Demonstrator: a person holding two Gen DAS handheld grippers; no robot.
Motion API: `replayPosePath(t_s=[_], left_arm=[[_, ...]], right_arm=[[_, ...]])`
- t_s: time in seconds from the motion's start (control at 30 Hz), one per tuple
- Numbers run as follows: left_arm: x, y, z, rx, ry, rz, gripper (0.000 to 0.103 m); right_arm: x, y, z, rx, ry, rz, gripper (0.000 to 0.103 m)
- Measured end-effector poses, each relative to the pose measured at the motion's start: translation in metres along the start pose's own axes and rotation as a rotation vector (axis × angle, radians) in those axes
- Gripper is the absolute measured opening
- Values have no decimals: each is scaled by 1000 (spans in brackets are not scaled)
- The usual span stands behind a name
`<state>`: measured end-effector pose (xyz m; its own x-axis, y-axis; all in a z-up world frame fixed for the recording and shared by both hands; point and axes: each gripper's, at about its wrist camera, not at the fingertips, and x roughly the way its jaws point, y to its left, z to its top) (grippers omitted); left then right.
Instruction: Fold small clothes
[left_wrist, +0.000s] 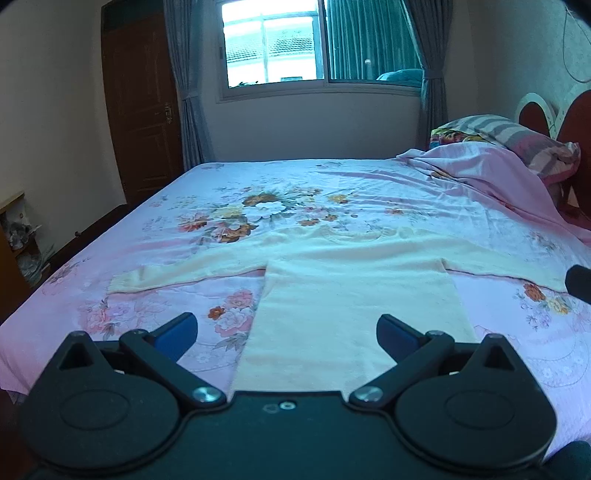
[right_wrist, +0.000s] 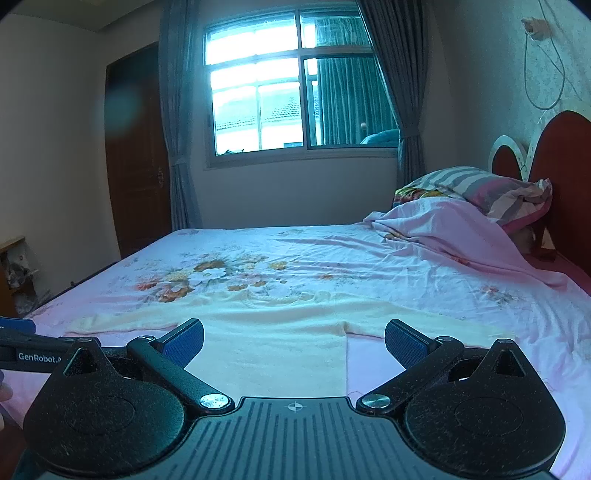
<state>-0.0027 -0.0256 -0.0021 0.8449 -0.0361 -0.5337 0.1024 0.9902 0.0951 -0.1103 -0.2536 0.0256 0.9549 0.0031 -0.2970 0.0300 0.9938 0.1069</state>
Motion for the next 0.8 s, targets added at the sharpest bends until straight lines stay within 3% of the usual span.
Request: replayPosePath(t_s=[0.17, 0.23, 0.4, 0.8], left_arm=[[1, 1, 2, 15, 9, 1, 102], [3, -1, 0, -5, -41, -3, 102], [7, 2, -1, -25, -61, -3, 102], [17, 2, -3, -34, -11, -2, 102]], right_arm=[[4, 3, -5, 5, 7, -3, 103], [7, 12, -9, 4, 7, -10, 103], [11, 13, -12, 6, 17, -8, 103], [22, 12, -24, 9, 43, -12, 103]])
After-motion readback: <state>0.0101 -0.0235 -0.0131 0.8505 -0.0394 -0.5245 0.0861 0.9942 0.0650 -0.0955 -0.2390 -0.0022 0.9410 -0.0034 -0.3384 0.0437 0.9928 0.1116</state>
